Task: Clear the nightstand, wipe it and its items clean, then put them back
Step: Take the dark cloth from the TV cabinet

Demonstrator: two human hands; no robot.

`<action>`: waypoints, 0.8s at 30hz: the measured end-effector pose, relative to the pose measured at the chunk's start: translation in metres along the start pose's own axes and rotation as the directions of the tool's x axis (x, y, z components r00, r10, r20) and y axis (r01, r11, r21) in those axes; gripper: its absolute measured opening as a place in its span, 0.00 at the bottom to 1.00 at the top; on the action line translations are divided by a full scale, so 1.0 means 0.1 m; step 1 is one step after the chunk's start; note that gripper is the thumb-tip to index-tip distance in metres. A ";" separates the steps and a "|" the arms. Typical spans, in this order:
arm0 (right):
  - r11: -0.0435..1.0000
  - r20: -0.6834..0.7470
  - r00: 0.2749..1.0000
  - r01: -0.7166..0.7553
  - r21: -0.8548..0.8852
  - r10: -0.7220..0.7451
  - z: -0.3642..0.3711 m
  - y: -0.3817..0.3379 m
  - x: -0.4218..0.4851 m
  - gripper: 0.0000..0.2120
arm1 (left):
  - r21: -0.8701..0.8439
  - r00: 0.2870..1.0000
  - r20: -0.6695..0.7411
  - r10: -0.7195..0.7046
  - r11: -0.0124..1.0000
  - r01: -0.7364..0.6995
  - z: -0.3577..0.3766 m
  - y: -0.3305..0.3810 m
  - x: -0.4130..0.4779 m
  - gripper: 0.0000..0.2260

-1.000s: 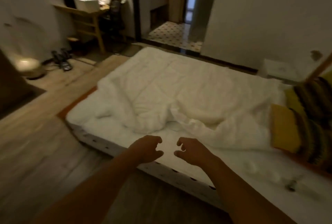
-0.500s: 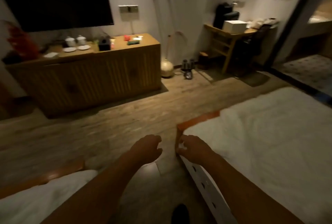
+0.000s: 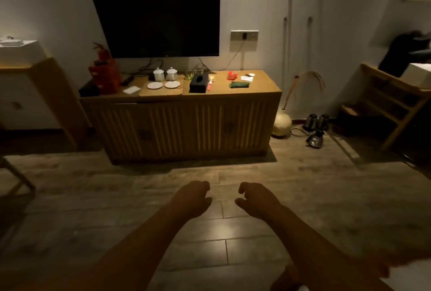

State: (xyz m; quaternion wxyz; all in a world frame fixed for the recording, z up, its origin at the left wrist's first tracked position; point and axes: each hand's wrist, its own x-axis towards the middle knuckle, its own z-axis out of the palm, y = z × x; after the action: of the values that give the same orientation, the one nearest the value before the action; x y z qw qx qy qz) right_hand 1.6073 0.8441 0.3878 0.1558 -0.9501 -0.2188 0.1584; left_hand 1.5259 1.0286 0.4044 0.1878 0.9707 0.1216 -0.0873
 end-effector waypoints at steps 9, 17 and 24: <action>0.998 0.000 0.999 0.052 -0.022 -0.052 -0.48 -0.06 2.35 0.18 | -0.015 0.999 -0.034 0.033 0.999 -0.034 -0.43 -0.51 2.40 0.17; 0.999 -0.025 1.000 0.017 -0.027 -0.017 -1.05 -0.23 4.36 0.09 | -0.062 0.995 0.005 0.095 0.994 -0.095 -1.03 -0.75 4.49 0.07; 0.998 0.006 0.999 -0.037 0.044 0.037 -1.32 -0.11 5.73 0.08 | -0.060 0.989 0.045 0.139 0.989 -0.136 -1.36 -0.87 5.92 0.04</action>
State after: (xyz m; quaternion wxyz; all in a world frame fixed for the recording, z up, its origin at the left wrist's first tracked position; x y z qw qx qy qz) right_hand 2.1410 1.0898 0.3771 0.1732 -0.9500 -0.1978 0.1684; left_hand 2.0847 1.2794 0.3722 0.2237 0.9687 0.0521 -0.0943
